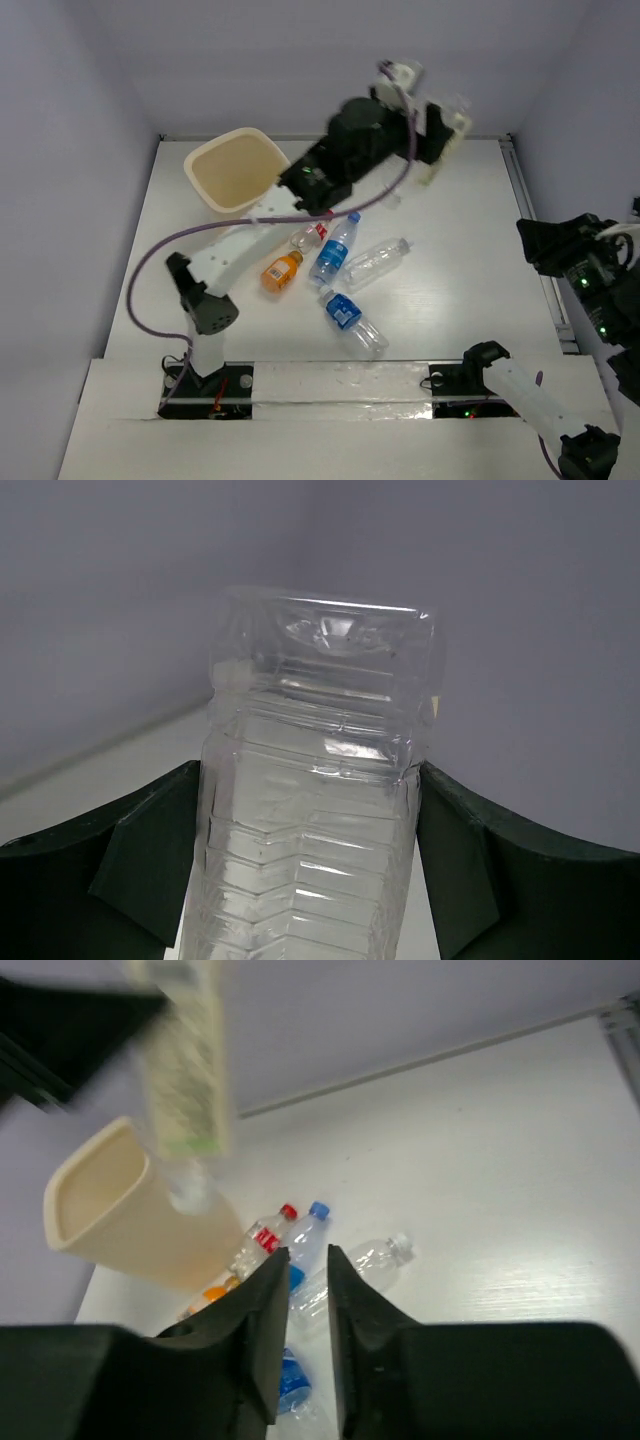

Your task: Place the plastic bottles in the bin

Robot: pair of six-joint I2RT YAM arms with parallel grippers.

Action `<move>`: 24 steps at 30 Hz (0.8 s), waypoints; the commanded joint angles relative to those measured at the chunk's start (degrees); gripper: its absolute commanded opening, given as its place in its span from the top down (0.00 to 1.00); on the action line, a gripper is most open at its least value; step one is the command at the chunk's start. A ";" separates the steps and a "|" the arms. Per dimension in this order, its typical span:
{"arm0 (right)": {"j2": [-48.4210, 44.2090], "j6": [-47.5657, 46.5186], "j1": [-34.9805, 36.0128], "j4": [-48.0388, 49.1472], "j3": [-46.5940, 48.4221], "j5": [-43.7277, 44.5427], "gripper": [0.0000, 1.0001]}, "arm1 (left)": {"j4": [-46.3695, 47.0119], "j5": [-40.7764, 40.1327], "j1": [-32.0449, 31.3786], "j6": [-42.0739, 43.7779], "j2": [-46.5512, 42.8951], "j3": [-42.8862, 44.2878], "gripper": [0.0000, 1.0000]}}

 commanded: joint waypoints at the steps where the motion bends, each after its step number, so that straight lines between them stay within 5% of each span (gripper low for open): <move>1: 1.27 -1.26 -0.30 6.34 -8.94 -14.48 0.75 | 6.14 -4.07 7.91 -4.06 -9.68 -4.69 0.63; 4: 2.76 -1.09 -0.30 10.99 -15.81 -26.28 0.76 | 8.34 -6.27 14.34 -5.82 -18.02 -12.85 0.63; 9: 4.34 -2.75 0.84 16.54 -26.10 -32.12 0.67 | 13.70 -6.80 30.05 -6.27 -30.85 -28.40 0.62; 11: 5.75 -3.28 2.24 16.46 -27.69 -32.92 0.45 | 14.59 -6.01 34.56 -6.09 -32.72 -31.06 0.62; 13: 7.24 -3.11 6.78 17.50 -30.51 -31.53 0.24 | 16.33 -6.53 39.05 -4.77 -35.18 -35.62 0.62; 17: 12.49 -1.09 18.65 18.30 -33.67 -25.55 0.09 | 21.53 -7.50 44.24 -4.24 -38.43 -44.33 0.62; 20: 18.64 1.11 28.48 19.17 -34.47 -19.66 0.05 | 23.90 -7.42 48.37 -6.44 -38.26 -47.67 0.60; 24: 24.38 2.69 31.87 22.69 -35.43 -15.88 0.03 | 26.63 -4.61 51.10 -8.72 -36.33 -50.13 0.58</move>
